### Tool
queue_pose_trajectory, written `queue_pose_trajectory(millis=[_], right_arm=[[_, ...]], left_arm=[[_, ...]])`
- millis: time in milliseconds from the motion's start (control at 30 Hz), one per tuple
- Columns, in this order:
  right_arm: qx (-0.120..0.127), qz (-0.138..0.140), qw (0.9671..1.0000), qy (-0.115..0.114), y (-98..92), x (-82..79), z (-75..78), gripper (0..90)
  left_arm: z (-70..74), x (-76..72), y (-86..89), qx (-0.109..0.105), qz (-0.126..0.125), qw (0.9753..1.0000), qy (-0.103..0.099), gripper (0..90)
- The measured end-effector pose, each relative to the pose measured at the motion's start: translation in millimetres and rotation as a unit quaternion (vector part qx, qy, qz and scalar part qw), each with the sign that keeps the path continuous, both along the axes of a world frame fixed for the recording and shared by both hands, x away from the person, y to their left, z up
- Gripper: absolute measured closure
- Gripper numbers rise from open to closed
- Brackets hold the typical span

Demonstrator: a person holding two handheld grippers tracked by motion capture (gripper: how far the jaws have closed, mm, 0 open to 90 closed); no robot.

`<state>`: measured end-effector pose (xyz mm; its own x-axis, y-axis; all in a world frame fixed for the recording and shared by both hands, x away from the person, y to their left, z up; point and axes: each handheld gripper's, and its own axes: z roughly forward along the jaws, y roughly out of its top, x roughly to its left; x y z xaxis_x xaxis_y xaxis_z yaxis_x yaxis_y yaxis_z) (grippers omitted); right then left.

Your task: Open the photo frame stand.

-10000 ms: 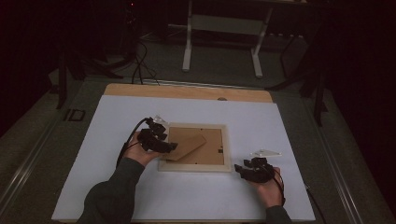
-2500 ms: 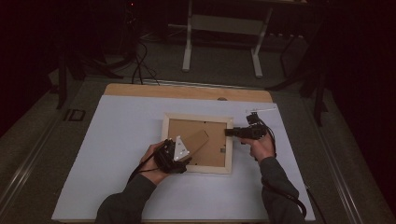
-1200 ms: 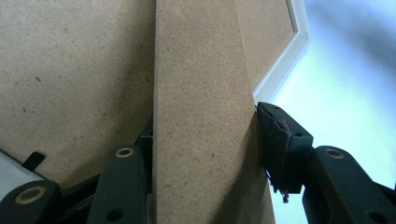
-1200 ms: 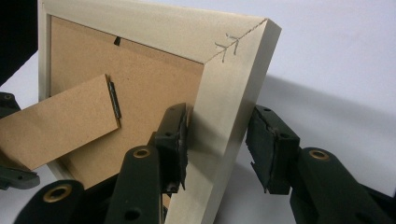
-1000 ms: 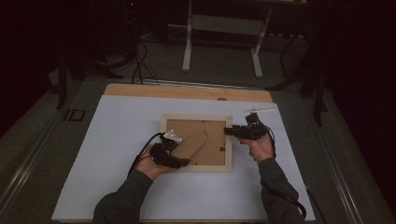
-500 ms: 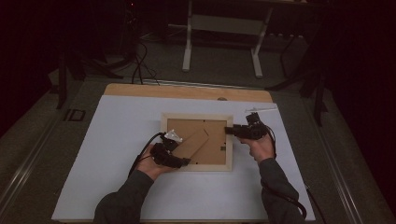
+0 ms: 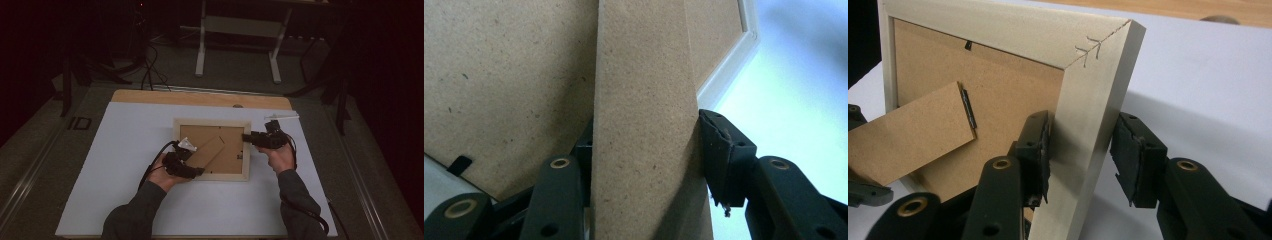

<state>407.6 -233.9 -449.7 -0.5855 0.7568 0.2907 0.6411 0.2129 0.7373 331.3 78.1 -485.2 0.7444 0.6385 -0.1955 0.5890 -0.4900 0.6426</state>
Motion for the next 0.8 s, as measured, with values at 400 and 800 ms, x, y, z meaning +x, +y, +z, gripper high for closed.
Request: queue_pose_trajectory(millis=[400,800], right_arm=[[-0.004,-0.01,0.9996,-0.027,-1.2,-5.2,7.8,60.4],[-0.007,-0.032,0.9976,-0.061,-0.9,-11.2,15.3,61.7]], left_arm=[[0.3,2.0,-3.5,0.006,0.013,0.9998,-0.014,53.2],[2.8,6.8,-9.4,0.015,0.035,0.9988,-0.03,54.4]])
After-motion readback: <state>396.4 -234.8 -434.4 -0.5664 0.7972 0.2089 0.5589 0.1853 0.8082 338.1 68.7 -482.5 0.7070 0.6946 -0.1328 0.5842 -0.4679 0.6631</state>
